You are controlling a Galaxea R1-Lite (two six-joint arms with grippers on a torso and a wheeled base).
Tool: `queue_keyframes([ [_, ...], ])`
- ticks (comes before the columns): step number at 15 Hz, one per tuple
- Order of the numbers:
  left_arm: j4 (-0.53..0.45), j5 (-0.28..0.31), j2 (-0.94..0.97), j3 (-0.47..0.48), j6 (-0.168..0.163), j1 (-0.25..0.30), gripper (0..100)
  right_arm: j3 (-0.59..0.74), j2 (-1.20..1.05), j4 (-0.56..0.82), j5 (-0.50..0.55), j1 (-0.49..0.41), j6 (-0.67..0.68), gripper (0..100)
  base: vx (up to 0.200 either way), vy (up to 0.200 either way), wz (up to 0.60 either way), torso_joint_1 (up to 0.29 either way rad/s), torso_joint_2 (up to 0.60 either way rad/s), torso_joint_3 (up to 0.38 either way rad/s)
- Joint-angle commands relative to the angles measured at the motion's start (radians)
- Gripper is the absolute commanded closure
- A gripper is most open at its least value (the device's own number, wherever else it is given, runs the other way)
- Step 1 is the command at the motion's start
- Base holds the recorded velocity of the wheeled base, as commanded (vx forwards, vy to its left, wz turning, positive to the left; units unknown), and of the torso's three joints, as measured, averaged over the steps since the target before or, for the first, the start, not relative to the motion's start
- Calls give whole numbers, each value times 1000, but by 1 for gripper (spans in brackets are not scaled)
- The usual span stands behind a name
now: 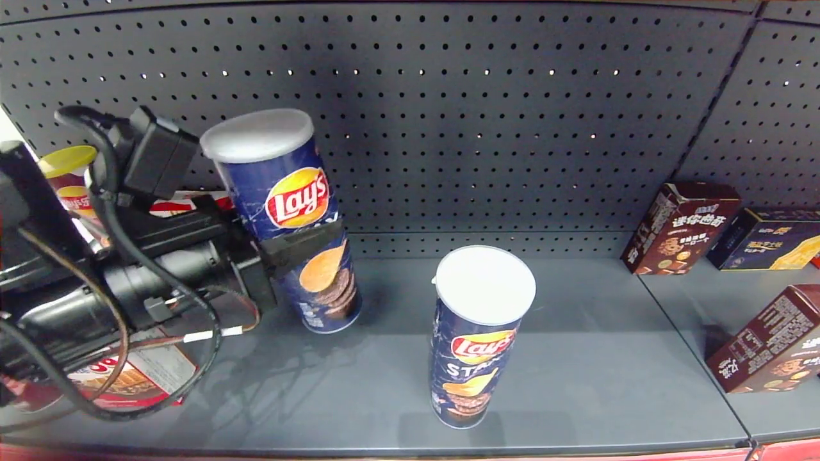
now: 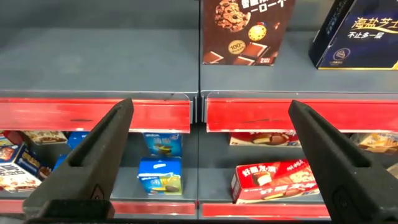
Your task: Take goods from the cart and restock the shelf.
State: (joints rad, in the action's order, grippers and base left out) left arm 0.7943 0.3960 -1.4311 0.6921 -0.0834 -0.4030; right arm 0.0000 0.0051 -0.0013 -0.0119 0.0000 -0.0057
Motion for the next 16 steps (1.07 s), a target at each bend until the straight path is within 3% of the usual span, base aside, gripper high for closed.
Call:
queue_keyframes([
  [1, -7, 1, -127, 124, -12, -53, 100, 0, -1, 0, 0, 0, 0, 0, 0, 0, 0, 0, 0, 0],
  [3, -7, 11, -204, 155, -41, -63, 100, 0, -1, 0, 0, 0, 0, 0, 0, 0, 0, 0, 0, 0],
  [6, -4, 159, -284, 173, -53, -63, 100, 0, -1, 0, 0, 0, 0, 0, 0, 0, 0, 0, 0, 0],
  [16, -3, 161, -485, 362, -52, -65, 100, 0, -1, 0, 0, 0, 0, 0, 0, 0, 0, 0, 0, 0],
])
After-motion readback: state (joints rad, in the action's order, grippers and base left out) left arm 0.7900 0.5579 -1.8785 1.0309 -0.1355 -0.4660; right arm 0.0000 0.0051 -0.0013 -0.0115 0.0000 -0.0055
